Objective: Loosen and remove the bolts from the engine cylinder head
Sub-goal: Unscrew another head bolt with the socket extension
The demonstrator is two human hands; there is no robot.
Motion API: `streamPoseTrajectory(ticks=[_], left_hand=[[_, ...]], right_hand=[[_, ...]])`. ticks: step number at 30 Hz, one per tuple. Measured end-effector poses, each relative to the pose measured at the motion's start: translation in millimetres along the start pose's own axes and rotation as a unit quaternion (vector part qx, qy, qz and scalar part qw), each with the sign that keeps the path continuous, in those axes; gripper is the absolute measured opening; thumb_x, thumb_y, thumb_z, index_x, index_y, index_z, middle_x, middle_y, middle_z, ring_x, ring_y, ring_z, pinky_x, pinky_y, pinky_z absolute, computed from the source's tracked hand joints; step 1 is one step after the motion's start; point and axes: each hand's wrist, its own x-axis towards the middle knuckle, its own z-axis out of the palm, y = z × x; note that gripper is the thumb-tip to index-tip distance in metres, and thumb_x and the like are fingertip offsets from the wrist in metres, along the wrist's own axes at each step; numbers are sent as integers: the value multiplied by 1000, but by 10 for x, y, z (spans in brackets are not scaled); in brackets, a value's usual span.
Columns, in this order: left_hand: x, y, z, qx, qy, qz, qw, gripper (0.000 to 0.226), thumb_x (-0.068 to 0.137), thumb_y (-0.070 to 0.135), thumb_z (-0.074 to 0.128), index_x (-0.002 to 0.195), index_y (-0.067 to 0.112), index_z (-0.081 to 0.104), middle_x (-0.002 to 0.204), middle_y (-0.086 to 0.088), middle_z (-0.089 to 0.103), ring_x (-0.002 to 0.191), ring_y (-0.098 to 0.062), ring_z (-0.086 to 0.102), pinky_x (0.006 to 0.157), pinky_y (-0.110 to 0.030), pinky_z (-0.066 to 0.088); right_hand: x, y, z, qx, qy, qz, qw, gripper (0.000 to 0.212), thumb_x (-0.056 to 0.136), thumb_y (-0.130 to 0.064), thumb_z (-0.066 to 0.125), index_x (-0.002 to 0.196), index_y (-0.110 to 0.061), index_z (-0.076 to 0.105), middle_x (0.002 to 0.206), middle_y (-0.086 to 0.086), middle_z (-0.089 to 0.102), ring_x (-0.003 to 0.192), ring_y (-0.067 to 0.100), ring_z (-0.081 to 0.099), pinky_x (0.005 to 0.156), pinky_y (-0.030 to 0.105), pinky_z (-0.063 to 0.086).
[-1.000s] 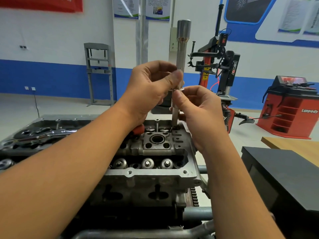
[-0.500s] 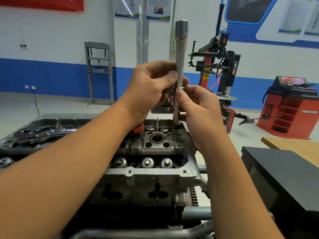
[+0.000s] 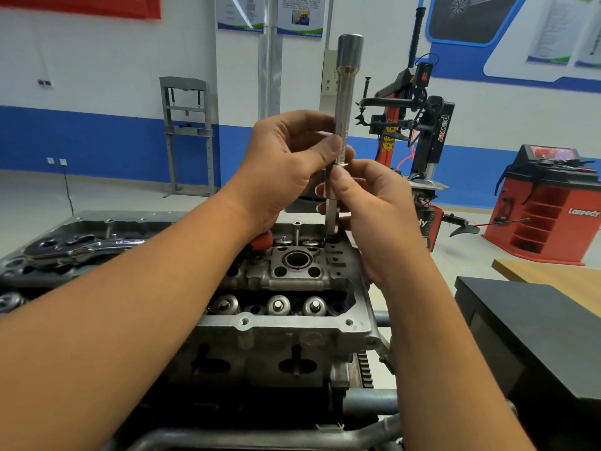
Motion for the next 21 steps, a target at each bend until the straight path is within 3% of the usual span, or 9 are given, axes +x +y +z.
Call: streamPoseTrajectory(ticks=[4,9,12,16,19,21], left_hand=[[10,-7,-19,44,27,7,999,15,90,8,78,99,14,67,90,-10,74,63,-3,68,52,-12,48],[11,-13,-24,-5,-14,-12,1000,25,102,4,62,127,8,65,95,-12,78,54,-8,56,49,-16,45],[8,-9,-19,28,7,9,1000,18,97,2,70,113,9,66,91,-12,76,59,-4,67,52,-13,48],[19,-8,-27,63,45,5,997,24,85,12,83,102,10,66,90,-13,72,65,-7,66,54,-16,49],[19,3,-17,14,7,-24,1000,15,101,14,67,112,4,68,94,-13,77,57,-11,55,49,-16,44],[20,-3,-13,-3,0,-32,999,19,106,10,59,120,1,68,93,-11,78,55,-13,52,47,-17,42]], right_hand=[[-5,18,-9,-36,45,-11,998,17,85,-31,83,90,-25,68,81,4,75,81,29,75,69,43,62],[-2,20,-4,-3,14,-5,1000,4,100,-21,67,98,-19,70,91,10,77,87,36,75,67,36,60],[-1,5,-7,1,1,4,1000,6,101,-25,66,102,-21,70,92,8,77,87,31,75,66,31,57],[-2,17,-13,-32,42,-11,999,17,88,-31,82,94,-20,69,87,8,76,83,31,76,71,43,61],[5,18,-3,-15,31,-3,999,5,98,-22,72,96,-19,69,88,10,76,83,35,75,70,44,62],[13,11,-7,-2,18,6,1000,5,103,-20,64,100,-18,69,93,12,76,84,35,76,66,37,59]])
